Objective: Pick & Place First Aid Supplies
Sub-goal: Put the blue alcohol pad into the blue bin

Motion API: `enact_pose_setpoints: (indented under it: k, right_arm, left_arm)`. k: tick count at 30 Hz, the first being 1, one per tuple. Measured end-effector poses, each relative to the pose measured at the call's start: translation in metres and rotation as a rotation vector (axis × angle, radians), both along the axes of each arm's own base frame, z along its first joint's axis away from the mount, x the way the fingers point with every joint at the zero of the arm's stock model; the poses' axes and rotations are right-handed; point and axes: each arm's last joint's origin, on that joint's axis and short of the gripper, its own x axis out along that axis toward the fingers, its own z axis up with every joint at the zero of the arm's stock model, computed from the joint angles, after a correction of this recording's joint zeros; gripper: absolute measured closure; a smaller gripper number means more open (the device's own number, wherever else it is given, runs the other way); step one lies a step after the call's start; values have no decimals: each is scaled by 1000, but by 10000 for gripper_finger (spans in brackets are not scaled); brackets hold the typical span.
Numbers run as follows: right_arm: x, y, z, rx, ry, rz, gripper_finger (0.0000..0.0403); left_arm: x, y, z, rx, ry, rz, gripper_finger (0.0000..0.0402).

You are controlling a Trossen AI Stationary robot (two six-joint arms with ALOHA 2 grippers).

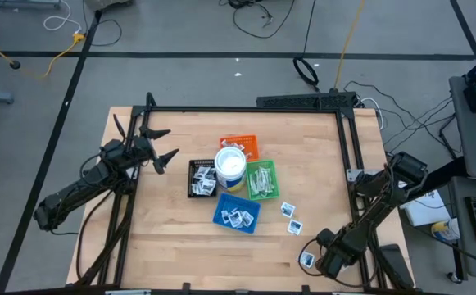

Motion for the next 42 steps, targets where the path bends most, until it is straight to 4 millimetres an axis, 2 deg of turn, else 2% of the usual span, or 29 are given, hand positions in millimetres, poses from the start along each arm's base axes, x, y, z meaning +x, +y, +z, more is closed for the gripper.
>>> enact_pose_setpoints:
  k: [6,9,13,15,21,25,29,36,42]
  right_arm:
    - [7,-4,-3,56,-13,14,259]
    - [10,-6,-4,60,-13,10,297]
    - [11,-6,-4,70,-18,24,376]
    - [12,-6,-4,74,-22,30,394]
    - [15,-6,1,77,-27,32,400]
    - [25,-7,13,72,-36,24,401]
    - [35,-11,32,-8,-38,17,401]
    - [46,-33,70,-187,-119,-125,402]
    - [56,-52,79,-227,-136,-253,402]
  left_arm:
    - [0,0,0,0,0,0,4]
    - [0,0,0,0,0,0,4]
    - [0,0,0,0,0,0,4]
    - [0,0,0,0,0,0,4]
    - [0,0,0,0,0,0,4]
    - [0,0,0,0,0,0,4]
    - [0,0,0,0,0,0,4]
    - [0,0,0,0,0,0,4]
    - [0,0,0,0,0,0,4]
